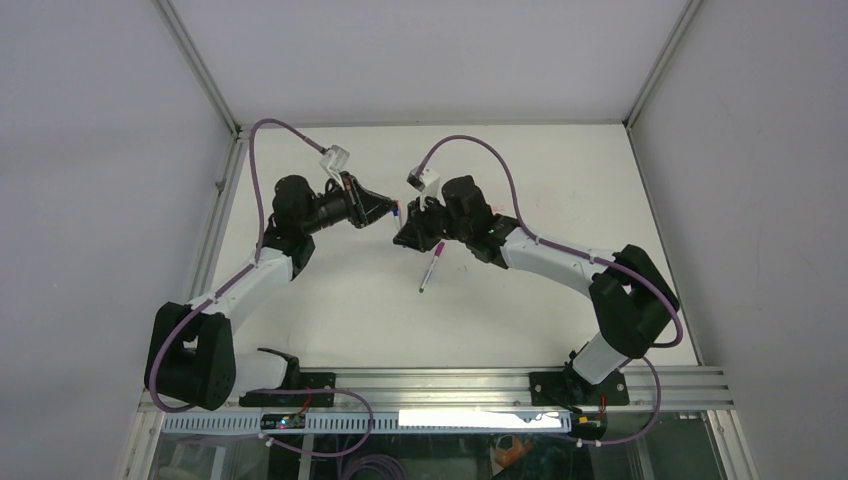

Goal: Insert the pens into the pen caps

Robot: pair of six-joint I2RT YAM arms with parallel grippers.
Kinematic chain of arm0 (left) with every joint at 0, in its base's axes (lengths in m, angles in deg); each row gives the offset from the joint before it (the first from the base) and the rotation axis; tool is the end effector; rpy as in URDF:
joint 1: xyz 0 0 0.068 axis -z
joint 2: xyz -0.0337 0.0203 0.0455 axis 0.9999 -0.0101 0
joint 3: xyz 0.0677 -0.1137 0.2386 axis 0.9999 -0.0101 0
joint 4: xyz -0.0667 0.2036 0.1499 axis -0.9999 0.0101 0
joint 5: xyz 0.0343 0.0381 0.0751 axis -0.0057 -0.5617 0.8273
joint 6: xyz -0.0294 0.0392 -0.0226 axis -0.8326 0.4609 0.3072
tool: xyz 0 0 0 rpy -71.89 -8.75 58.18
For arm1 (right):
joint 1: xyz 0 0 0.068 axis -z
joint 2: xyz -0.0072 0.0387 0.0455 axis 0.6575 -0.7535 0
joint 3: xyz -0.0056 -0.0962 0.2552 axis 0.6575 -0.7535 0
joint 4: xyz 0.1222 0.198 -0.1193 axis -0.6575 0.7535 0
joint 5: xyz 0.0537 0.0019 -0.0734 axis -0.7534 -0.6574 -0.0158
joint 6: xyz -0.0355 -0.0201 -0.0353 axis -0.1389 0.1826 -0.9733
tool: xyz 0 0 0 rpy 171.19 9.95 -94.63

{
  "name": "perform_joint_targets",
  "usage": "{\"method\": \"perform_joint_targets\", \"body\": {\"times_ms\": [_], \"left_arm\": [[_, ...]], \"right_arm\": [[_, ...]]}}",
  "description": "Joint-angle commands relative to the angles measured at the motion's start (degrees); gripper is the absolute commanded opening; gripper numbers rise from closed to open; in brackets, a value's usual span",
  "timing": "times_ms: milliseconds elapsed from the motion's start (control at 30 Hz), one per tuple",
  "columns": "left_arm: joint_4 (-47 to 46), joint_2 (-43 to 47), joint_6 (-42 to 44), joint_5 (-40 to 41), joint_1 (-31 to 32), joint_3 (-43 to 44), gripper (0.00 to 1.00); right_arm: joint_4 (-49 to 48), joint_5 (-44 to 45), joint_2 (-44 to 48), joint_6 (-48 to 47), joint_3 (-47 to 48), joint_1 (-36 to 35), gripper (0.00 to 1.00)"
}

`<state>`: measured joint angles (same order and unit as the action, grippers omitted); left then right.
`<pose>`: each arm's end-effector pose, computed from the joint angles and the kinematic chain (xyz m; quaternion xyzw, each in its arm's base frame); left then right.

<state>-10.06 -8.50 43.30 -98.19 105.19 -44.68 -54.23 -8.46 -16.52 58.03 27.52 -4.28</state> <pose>0.2674 -0.1001 0.2779 0.1633 0.7292 -0.4686 0.4712 0.2482 0.2704 0.2593 -0.3275 0.7621 0.3994 0.3905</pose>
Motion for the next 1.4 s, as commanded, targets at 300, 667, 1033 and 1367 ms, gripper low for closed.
{"method": "perform_joint_targets", "body": {"times_ms": [300,667,1033,1367], "left_arm": [[-11.2,-0.8,3.0,-3.0,5.4,-15.3,0.0],[-13.8,-1.9,1.4,-2.3,9.1,-18.3,0.0],[-16.1,-2.5,0.8,-4.7,9.7,-22.4,0.0],[-25.6,-12.0,-2.4,-12.2,9.9,-23.7,0.0]], "right_arm": [[-7.5,3.9,6.7,-0.9,3.6,4.5,0.0],[-9.0,5.5,5.5,-0.6,5.2,4.8,0.0],[-11.4,8.8,6.5,-0.6,5.1,5.8,0.0],[-13.2,9.7,6.4,-1.0,5.9,6.2,0.0]]}}
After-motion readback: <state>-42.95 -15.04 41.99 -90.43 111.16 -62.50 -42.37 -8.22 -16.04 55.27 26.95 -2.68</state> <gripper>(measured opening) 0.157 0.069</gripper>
